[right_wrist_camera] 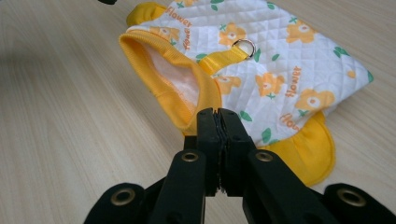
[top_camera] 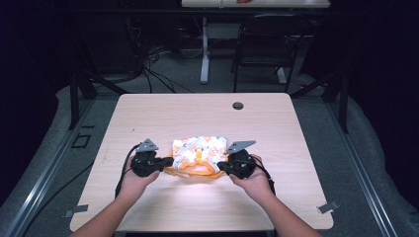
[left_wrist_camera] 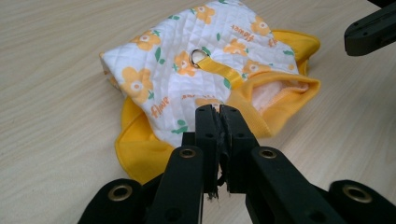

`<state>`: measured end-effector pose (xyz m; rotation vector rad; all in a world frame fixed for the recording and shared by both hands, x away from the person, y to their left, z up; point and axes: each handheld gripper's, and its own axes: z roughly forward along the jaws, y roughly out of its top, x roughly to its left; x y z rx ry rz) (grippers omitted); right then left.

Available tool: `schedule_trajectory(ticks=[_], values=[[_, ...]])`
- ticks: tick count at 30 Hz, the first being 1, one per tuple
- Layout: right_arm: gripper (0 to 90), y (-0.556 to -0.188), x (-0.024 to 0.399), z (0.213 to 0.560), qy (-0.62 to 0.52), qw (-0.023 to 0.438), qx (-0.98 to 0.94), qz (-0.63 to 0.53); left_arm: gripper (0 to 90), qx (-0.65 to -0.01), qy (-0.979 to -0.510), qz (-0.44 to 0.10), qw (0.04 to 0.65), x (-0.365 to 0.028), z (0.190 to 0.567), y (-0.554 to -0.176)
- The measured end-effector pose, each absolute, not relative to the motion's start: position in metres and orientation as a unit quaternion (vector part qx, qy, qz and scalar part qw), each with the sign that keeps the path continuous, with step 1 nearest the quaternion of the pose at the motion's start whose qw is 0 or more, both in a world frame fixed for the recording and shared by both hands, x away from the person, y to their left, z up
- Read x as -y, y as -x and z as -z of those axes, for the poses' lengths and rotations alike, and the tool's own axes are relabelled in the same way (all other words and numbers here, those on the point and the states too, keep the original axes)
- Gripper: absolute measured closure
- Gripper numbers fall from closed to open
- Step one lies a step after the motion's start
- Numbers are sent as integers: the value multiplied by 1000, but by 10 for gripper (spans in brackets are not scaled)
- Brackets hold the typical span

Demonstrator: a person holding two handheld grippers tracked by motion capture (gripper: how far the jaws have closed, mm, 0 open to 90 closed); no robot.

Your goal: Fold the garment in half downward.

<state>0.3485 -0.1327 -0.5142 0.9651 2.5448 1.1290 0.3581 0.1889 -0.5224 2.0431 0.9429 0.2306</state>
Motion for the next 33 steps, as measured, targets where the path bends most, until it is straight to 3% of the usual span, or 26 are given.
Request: schedule_trajectory(ticks=[8, 17, 33], values=[[864, -336, 145, 510, -325, 108, -857, -384, 838, -381, -809, -92, 439, -204, 523, -341], [818, -315, 159, 512, -330, 116, -851, -393, 752, -385, -806, -99, 438, -218, 530, -322], [624, -288, 165, 542, -344, 124, -848, -385, 591, -389, -802, -102, 441, -223, 561, -302]])
